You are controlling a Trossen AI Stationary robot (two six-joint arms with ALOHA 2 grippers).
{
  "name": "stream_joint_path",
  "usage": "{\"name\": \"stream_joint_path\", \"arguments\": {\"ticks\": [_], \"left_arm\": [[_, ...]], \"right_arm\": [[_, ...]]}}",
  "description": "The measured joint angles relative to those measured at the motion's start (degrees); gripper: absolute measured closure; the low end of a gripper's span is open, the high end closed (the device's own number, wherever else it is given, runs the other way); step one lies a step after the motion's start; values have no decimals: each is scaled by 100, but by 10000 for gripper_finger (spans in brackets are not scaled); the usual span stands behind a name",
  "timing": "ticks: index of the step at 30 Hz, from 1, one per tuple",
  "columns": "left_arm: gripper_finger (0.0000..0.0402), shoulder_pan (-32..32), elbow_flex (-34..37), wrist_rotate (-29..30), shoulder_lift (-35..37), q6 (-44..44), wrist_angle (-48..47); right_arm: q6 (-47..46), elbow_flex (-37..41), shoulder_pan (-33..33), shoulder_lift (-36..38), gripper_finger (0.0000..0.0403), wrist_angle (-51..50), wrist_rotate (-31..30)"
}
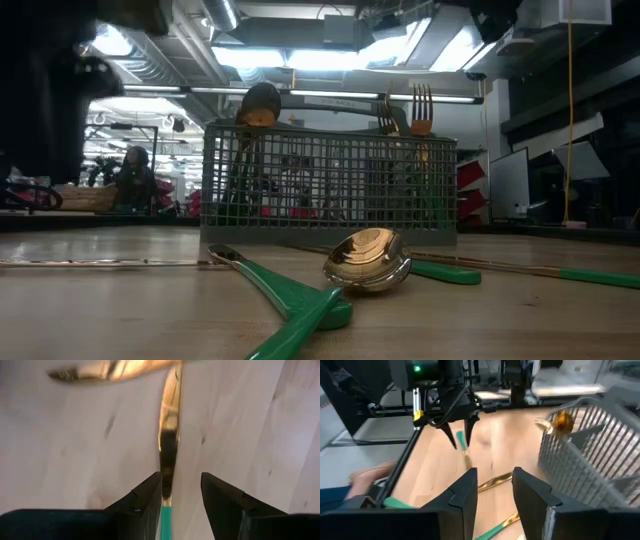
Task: Sort silverware
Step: Put the green knife in the gray silverware basket
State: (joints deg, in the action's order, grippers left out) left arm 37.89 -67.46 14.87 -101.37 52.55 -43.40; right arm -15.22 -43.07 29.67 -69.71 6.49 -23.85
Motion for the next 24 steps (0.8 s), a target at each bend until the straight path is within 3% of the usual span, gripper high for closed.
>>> {"name": "stream_joint_path", "arguments": {"ticks": [12, 24], "left_arm": [[273, -82, 0, -253, -535, -2, -390], [273, -90, 351, -651, -550, 208, 54]], "right_arm": [[-295, 0, -2, -2, 281, -233, 96], [-298, 0, -2, -2, 281, -243, 98]]}}
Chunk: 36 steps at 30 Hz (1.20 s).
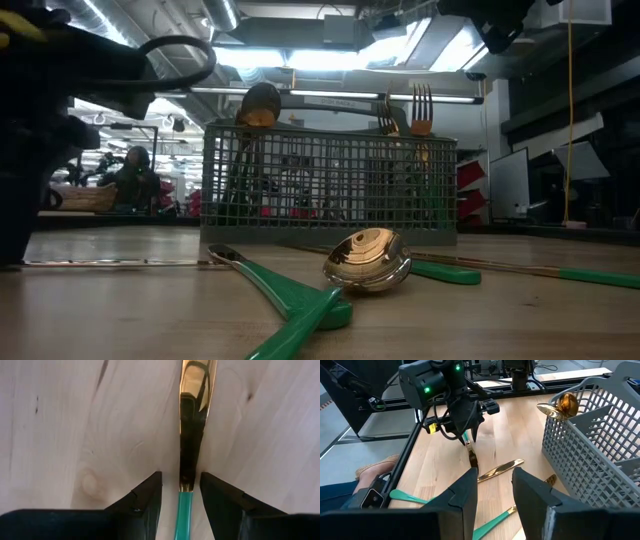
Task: Sort silverware
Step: Put the green knife in the gray silverware basket
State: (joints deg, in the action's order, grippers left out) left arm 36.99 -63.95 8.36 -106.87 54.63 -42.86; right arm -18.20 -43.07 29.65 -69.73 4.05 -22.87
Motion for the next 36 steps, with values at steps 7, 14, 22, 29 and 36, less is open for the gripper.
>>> {"name": "stream_joint_path", "arguments": {"ticks": [7, 14, 22, 29, 36], "left_arm": [[306, -7, 90, -188, -4, 53, 46], [375, 6, 91, -434, -11, 208, 67], [375, 7, 97, -476, -15, 241, 61], [376, 7, 107, -494, -1, 245, 123], [373, 17, 139, -422, 238, 243, 140]], "right_arm": [[0, 0, 0, 0, 281, 0, 0], [2, 0, 0, 0, 281, -2, 0], [2, 0, 0, 0, 281, -24, 0], [2, 0, 0, 0, 281, -127, 2], [2, 0, -2, 0, 281, -126, 2]]}}
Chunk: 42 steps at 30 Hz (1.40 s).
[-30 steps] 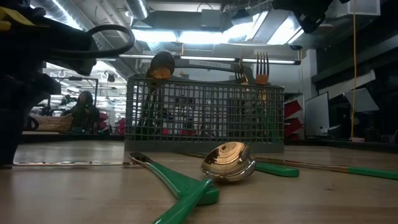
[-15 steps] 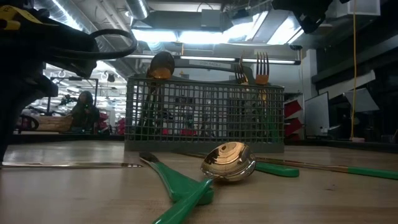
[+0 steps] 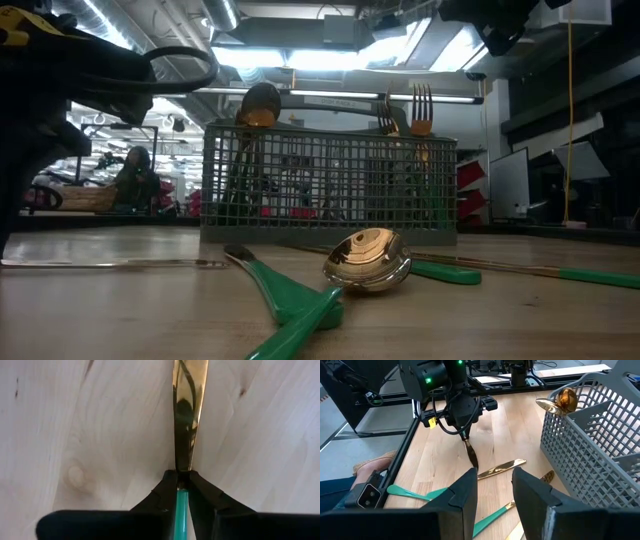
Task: Sort silverware
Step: Put the green knife in the gray silverware basket
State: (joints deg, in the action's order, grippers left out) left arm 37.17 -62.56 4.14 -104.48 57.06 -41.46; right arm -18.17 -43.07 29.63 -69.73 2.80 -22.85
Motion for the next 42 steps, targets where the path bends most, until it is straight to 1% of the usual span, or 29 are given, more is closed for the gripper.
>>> {"name": "stream_joint_path", "arguments": {"ticks": [5, 14, 18, 21, 25, 30, 33, 38, 42], "left_arm": [[379, 17, -5, 13, 222, 2, -14], [382, 74, -7, 115, 251, 42, -43], [382, 72, -11, 142, 255, 217, 8], [380, 72, -14, 159, 258, 86, 13], [359, 68, -20, 231, 249, -55, 11], [304, 61, 44, 246, 234, -25, 33], [280, 61, 137, 245, 234, 22, 57], [271, 61, 309, 247, 231, 378, 127], [270, 61, 393, 249, 238, 330, 315]], "right_arm": [[0, 0, 0, 0, 281, -12, 0], [2, 0, 0, 0, 281, -47, 0], [2, 0, 0, 0, 281, -46, 0], [2, 0, 0, 0, 281, -43, 0], [2, 0, 0, -1, 281, -43, 0], [2, 0, 0, -1, 281, -49, 0], [2, 0, 0, 0, 281, -51, 0], [2, 0, 2, -2, 281, -34, 26], [2, 0, 2, -2, 281, -32, 61]]}}
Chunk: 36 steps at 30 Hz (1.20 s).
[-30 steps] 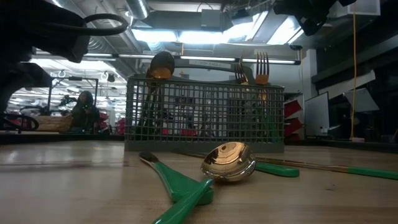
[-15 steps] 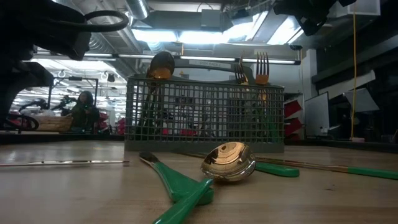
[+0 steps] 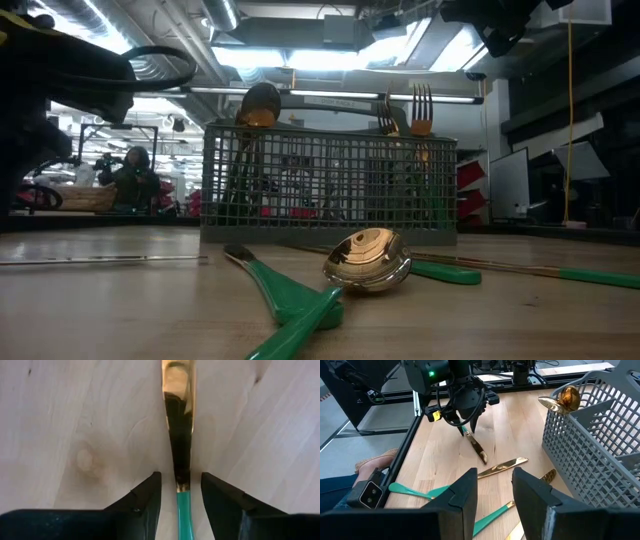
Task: Sort silverware
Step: Put the green knife in the gray silverware basket
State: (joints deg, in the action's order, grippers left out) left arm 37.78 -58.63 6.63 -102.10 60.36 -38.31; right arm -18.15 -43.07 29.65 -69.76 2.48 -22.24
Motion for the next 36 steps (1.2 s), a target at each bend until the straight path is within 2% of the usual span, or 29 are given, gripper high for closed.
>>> {"name": "stream_joint_path", "arguments": {"ticks": [5, 13, 17, 27, 36], "left_arm": [[278, -2, 6, -2, 2, -25, -2], [356, -4, 8, 7, 0, -31, 10], [380, -7, 8, 9, 1, -11, 9], [365, -7, 8, 7, 0, -11, 31], [374, -7, -69, 1, -11, -18, -21]], "right_arm": [[0, 0, 0, 0, 281, 3, 2], [0, 0, 0, 0, 281, 2, 4], [0, 0, 0, 0, 281, 0, 4], [0, 0, 0, 0, 281, 0, 4], [0, 0, 0, 0, 281, 0, 7]]}}
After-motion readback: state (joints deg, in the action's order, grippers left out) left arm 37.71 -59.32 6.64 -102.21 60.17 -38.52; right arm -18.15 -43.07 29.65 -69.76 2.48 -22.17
